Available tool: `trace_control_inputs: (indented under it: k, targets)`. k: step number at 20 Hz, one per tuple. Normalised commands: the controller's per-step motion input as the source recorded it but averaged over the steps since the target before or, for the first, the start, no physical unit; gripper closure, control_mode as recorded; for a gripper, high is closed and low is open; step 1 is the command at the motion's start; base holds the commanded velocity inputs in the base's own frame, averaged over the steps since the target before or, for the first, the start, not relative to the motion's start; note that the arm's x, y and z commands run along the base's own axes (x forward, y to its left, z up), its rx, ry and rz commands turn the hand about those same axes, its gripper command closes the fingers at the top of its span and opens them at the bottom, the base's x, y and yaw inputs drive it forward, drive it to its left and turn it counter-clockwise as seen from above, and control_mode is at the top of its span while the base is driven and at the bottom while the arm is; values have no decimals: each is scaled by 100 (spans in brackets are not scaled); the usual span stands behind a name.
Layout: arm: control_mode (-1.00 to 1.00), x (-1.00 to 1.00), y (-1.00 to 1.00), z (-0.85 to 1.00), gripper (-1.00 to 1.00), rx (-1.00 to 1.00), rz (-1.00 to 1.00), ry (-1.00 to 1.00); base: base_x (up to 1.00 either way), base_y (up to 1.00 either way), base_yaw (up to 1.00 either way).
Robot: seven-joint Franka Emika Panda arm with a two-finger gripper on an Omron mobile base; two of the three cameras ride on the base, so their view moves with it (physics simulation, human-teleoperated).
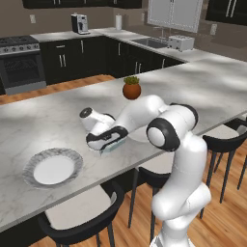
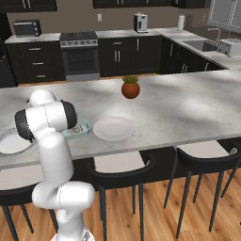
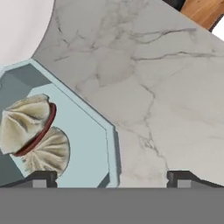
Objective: Place two dumplings into each of the tupperware containers and then place the containers in the fridge.
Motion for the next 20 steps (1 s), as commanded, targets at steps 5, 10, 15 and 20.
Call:
trace_control_inputs:
  k: [5,10,15,20]
  targets:
    - [-100,23,-16,-16,-100,0,20,-1,0,0,0]
    - [-100,19,-32,-7,-100,1,7,0,0,0,0]
    - [-100,-11,-11,-34,-100,1,0,0,0,0,0]
    - [-100,-13,8,-20,-100,1,0,2,0,0,0]
